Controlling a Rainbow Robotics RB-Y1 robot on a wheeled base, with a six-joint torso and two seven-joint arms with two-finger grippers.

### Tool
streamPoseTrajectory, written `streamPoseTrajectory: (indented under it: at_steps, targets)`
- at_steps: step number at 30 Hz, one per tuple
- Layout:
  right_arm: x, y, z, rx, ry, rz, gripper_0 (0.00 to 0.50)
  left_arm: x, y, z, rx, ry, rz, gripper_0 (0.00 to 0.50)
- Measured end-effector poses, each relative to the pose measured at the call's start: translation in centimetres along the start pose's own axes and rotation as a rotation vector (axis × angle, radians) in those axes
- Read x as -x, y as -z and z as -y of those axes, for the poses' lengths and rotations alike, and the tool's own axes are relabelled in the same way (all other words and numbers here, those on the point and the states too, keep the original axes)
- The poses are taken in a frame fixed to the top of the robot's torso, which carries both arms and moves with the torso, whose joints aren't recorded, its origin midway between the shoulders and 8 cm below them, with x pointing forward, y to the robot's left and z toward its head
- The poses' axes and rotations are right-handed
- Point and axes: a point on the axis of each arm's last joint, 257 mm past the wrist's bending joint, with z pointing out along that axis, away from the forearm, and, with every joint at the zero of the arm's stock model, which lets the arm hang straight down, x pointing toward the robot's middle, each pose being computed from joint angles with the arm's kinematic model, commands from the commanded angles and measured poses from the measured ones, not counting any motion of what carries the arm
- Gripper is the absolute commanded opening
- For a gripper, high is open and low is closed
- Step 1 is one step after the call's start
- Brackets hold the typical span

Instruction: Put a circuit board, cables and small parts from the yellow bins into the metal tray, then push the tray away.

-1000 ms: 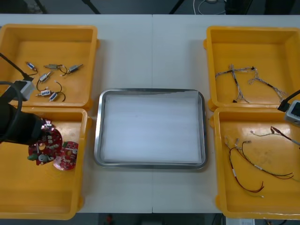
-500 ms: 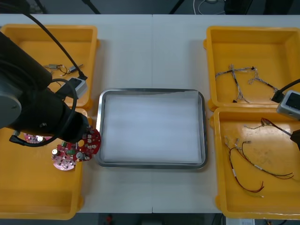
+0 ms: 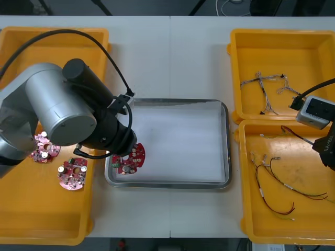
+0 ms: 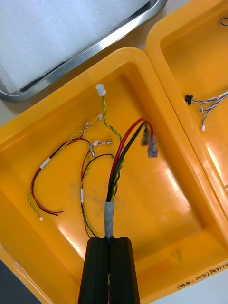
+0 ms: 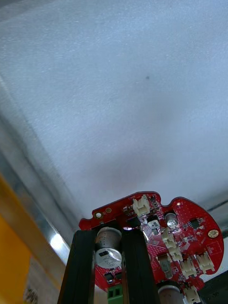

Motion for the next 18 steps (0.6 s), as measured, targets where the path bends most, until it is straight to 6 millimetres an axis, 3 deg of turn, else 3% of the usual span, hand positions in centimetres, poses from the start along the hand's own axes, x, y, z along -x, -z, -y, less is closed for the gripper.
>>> streamPoseTrajectory:
  at_steps: [6, 11, 12, 14, 16, 18]
  targets:
    - [0.0, 0.0, 0.0, 0.000, 0.000, 0.000, 0.000, -0.2, -3.0, 0.1, 0.027, -0.015, 0.001, 0.000]
    - [0.0, 0.0, 0.0, 0.001, 0.000, 0.000, 0.000, -0.6, -3.7, 0.2, 0.035, -0.032, -0.005, 0.006]
    - [0.0, 0.0, 0.0, 0.001, 0.000, 0.000, 0.000, -0.6, -3.7, 0.2, 0.035, -0.032, -0.005, 0.028]
    - [0.0, 0.0, 0.0, 0.001, 0.000, 0.000, 0.000, -0.6, -3.7, 0.2, 0.036, -0.032, -0.005, 0.391]
    - [0.0, 0.0, 0.0, 0.001, 0.000, 0.000, 0.000, -0.6, -3.7, 0.2, 0.036, -0.031, -0.005, 0.500]
    - [0.0, 0.0, 0.0, 0.001, 0.001, 0.000, 0.000, -0.6, -3.7, 0.2, 0.037, -0.031, -0.004, 0.500]
